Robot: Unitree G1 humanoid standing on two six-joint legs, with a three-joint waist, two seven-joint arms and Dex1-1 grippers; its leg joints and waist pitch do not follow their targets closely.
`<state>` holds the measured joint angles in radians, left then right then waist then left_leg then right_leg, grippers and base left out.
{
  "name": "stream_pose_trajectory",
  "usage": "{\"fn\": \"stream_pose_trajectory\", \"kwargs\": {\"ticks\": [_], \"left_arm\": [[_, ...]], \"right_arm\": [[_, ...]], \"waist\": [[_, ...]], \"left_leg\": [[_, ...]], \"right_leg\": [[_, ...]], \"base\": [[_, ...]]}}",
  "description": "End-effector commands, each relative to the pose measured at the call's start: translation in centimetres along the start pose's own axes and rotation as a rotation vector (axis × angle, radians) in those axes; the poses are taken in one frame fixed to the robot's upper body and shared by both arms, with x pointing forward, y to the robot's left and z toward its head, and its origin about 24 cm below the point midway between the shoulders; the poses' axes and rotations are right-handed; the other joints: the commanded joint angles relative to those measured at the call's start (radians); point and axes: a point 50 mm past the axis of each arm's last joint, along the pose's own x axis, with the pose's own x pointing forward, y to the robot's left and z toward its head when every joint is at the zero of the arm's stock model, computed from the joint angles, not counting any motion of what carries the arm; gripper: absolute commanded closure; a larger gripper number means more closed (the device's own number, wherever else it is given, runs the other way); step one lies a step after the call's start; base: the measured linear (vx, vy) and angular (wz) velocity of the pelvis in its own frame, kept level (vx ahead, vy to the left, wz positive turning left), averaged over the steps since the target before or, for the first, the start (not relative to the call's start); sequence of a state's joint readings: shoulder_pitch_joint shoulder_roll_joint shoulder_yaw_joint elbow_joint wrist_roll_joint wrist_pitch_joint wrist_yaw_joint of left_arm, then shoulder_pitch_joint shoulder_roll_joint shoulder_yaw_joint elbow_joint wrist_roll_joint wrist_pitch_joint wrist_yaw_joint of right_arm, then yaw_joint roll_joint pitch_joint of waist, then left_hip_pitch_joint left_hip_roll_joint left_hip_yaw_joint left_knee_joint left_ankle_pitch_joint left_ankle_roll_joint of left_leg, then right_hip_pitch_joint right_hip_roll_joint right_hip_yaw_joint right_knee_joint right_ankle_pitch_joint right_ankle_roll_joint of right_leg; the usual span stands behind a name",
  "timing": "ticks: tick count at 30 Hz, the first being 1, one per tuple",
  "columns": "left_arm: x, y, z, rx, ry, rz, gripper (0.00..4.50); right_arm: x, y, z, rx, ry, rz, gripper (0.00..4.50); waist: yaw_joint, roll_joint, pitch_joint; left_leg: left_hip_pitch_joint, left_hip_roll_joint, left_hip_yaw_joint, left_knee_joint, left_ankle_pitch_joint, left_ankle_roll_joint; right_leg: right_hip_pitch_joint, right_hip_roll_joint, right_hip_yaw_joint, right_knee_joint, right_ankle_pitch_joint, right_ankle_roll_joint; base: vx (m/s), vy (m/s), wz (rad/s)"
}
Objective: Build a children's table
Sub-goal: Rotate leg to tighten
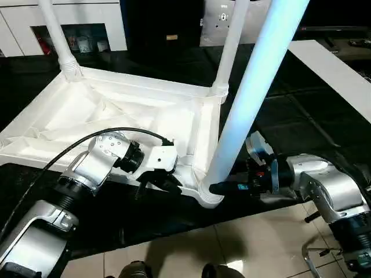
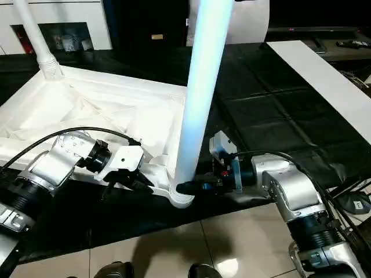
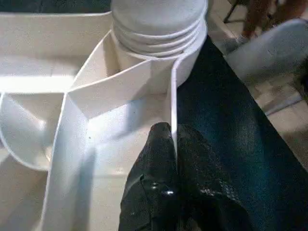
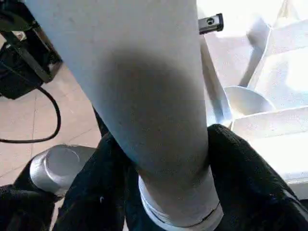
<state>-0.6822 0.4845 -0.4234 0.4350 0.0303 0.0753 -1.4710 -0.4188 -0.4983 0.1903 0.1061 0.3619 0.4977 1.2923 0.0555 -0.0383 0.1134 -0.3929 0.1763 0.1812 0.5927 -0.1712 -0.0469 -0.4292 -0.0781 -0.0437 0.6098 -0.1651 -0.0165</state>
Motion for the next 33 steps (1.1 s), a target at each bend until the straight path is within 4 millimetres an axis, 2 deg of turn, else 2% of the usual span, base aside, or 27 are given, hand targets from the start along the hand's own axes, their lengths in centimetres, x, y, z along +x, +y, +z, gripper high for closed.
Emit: {"fn": "stream_pose_trajectory", "kwargs": {"ticks": [1,2,3,5,6,7,8,9,11,12,14,16,17,18,20,23,24,25,27,30,31,33], "left_arm": [[0.4,0.7,1.1,-0.053,-0.049,0.09,4.5],[0.4,0.7,1.1,-0.053,-0.049,0.09,4.5],[0.5,1.1,1.3,-0.103,-0.067,0.149,4.5],[0.5,1.3,1.5,-0.13,-0.078,0.186,4.5],[0.6,1.6,1.8,-0.161,-0.098,0.227,4.5],[0.7,1.8,2.2,-0.192,-0.115,0.263,4.5],[0.7,1.9,2.3,-0.209,-0.125,0.283,4.5],[1.1,2.2,2.8,-0.258,-0.141,0.346,4.5],[1.4,2.4,3.0,-0.288,-0.142,0.399,4.5],[1.6,2.7,3.1,-0.314,-0.141,0.452,4.5],[2.0,3.3,3.5,-0.35,-0.144,0.544,4.5],[2.1,3.7,3.8,-0.361,-0.152,0.581,4.5],[2.1,3.8,3.9,-0.365,-0.153,0.597,4.5],[2.1,4.0,4.2,-0.362,-0.153,0.623,4.5],[2.0,4.0,4.4,-0.359,-0.152,0.637,4.5],[2.0,3.9,4.3,-0.345,-0.138,0.639,4.5],[2.0,3.9,4.2,-0.343,-0.132,0.64,4.5],[1.9,3.8,4.0,-0.336,-0.123,0.638,4.5],[1.7,3.7,3.6,-0.325,-0.115,0.63,4.5],[1.5,3.6,3.3,-0.31,-0.109,0.622,4.5],[1.4,3.6,3.2,-0.304,-0.105,0.615,4.5],[1.0,3.3,2.5,-0.265,-0.085,0.572,4.5]], "right_arm": [[1.3,0.2,0.1,0.044,-0.048,-0.047,2.41],[1.3,0.2,0.1,0.044,-0.048,-0.047,2.41],[2.0,-0.2,0.1,0.035,-0.053,-0.136,2.41],[2.4,-0.7,0.1,0.043,-0.059,-0.201,2.41],[2.9,-1.1,0.1,0.059,-0.069,-0.27,2.43],[3.3,-1.6,0.1,0.074,-0.077,-0.332,2.45],[3.6,-1.8,0.2,0.084,-0.081,-0.365,2.46],[4.2,-2.3,0.3,0.097,-0.092,-0.453,2.47],[4.7,-2.8,0.5,0.121,-0.105,-0.539,2.51],[5.1,-3.3,0.6,0.138,-0.112,-0.623,2.51],[5.7,-4.1,0.8,0.158,-0.12,-0.751,2.52],[6.0,-4.2,1.1,0.155,-0.132,-0.783,2.52],[6.1,-4.3,1.2,0.144,-0.137,-0.797,2.52],[6.1,-4.3,1.4,0.121,-0.154,-0.809,2.52],[6.1,-4.3,1.7,0.131,-0.201,-0.808,1.99],[5.9,-4.1,1.8,0.144,-0.228,-0.797,1.83],[5.9,-4.1,1.8,0.141,-0.227,-0.795,1.76],[5.8,-4.0,1.7,0.137,-0.228,-0.79,1.64],[5.3,-3.9,1.6,0.128,-0.239,-0.784,1.43],[4.8,-3.8,1.5,0.11,-0.245,-0.773,1.29],[4.5,-3.7,1.5,0.099,-0.246,-0.76,1.04],[3.3,-3.2,1.2,0.053,-0.235,-0.694,0.95]], "waist": [[-0.01,0.001,-0.069],[-0.013,-0.001,-0.068],[-0.015,-0.001,-0.066],[-0.024,-0.001,-0.064],[-0.032,-0.001,-0.063],[-0.039,-0.005,-0.064],[-0.042,-0.004,-0.065],[-0.053,0.0,-0.065],[-0.067,-0.006,-0.068],[-0.074,-0.008,-0.07],[-0.082,-0.005,-0.071],[-0.083,-0.005,-0.073],[-0.082,-0.006,-0.074],[-0.08,-0.002,-0.076],[-0.077,-0.001,-0.078],[-0.075,0.002,-0.079],[-0.075,0.001,-0.077],[-0.075,0.006,-0.077],[-0.074,0.005,-0.077],[-0.069,0.004,-0.078],[-0.07,0.003,-0.079],[-0.065,0.002,-0.08]], "left_leg": [[0.023,0.051,-0.009,-0.071,-0.175,0.053],[0.023,0.048,-0.01,-0.072,-0.193,0.04],[0.024,0.048,-0.011,-0.072,-0.208,0.033],[0.023,0.046,-0.015,-0.075,-0.238,0.01],[0.021,0.046,-0.016,-0.076,-0.251,-0.002],[0.014,0.043,-0.02,-0.079,-0.249,-0.011],[0.016,0.042,-0.021,-0.078,-0.249,-0.01],[0.015,0.042,-0.021,-0.077,-0.247,-0.012],[0.013,0.04,-0.019,-0.074,-0.231,-0.006],[0.005,0.035,-0.018,-0.071,-0.206,0.008],[0.01,0.033,-0.015,-0.068,-0.193,0.012],[0.01,0.032,-0.012,-0.066,-0.181,0.028],[0.012,0.033,-0.01,-0.065,-0.168,0.042],[0.012,0.035,-0.01,-0.065,-0.149,0.054],[0.01,0.036,-0.01,-0.065,-0.118,0.073],[0.012,0.037,-0.009,-0.064,-0.11,0.09],[0.012,0.039,-0.009,-0.066,-0.117,0.091],[0.015,0.04,-0.01,-0.066,-0.132,0.085],[0.016,0.04,-0.009,-0.067,-0.152,0.076],[0.016,0.041,-0.009,-0.067,-0.144,0.074],[0.015,0.041,-0.009,-0.067,-0.142,0.075],[0.016,0.041,-0.009,-0.065,-0.135,0.083]], "right_leg": [[0.054,-0.06,0.045,-0.074,-0.255,-0.228],[0.053,-0.06,0.043,-0.078,-0.297,-0.219],[0.053,-0.062,0.043,-0.081,-0.327,-0.211],[0.05,-0.062,0.042,-0.086,-0.394,-0.188],[0.048,-0.061,0.043,-0.087,-0.418,-0.179],[0.054,-0.061,0.04,-0.087,-0.44,-0.164],[0.053,-0.061,0.039,-0.089,-0.442,-0.161],[0.051,-0.06,0.041,-0.087,-0.422,-0.167],[0.052,-0.057,0.041,-0.088,-0.385,-0.175],[0.058,-0.056,0.041,-0.086,-0.356,-0.176],[0.052,-0.052,0.04,-0.088,-0.331,-0.184],[0.055,-0.051,0.042,-0.088,-0.303,-0.19],[0.055,-0.049,0.043,-0.086,-0.262,-0.196],[0.057,-0.047,0.043,-0.081,-0.214,-0.209],[0.062,-0.048,0.042,-0.073,-0.143,-0.229],[0.063,-0.047,0.042,-0.071,-0.107,-0.249],[0.063,-0.046,0.041,-0.071,-0.108,-0.253],[0.063,-0.048,0.041,-0.073,-0.124,-0.253],[0.063,-0.048,0.042,-0.076,-0.148,-0.245],[0.064,-0.049,0.043,-0.074,-0.135,-0.243],[0.064,-0.049,0.043,-0.073,-0.131,-0.244],[0.066,-0.049,0.043,-0.073,-0.115,-0.245]], "base": [[0.0,0.0,0.0],[0.0,0.0,0.0],[0.0,0.0,0.0],[0.0,0.0,0.0],[0.0,0.0,0.0],[0.0,0.0,0.0],[0.0,0.0,0.0],[0.0,0.0,0.0],[0.0,0.0,0.0],[0.0,0.0,0.0],[0.0,0.0,0.0],[0.0,0.0,0.0],[0.0,0.0,0.0],[0.0,0.0,0.0],[0.0,0.0,0.0],[0.0,0.0,0.0],[0.0,0.0,0.0],[0.0,0.0,0.0],[0.0,0.0,0.0],[0.0,0.0,0.0],[0.0,0.0,0.0],[0.0,0.0,0.0]]}}
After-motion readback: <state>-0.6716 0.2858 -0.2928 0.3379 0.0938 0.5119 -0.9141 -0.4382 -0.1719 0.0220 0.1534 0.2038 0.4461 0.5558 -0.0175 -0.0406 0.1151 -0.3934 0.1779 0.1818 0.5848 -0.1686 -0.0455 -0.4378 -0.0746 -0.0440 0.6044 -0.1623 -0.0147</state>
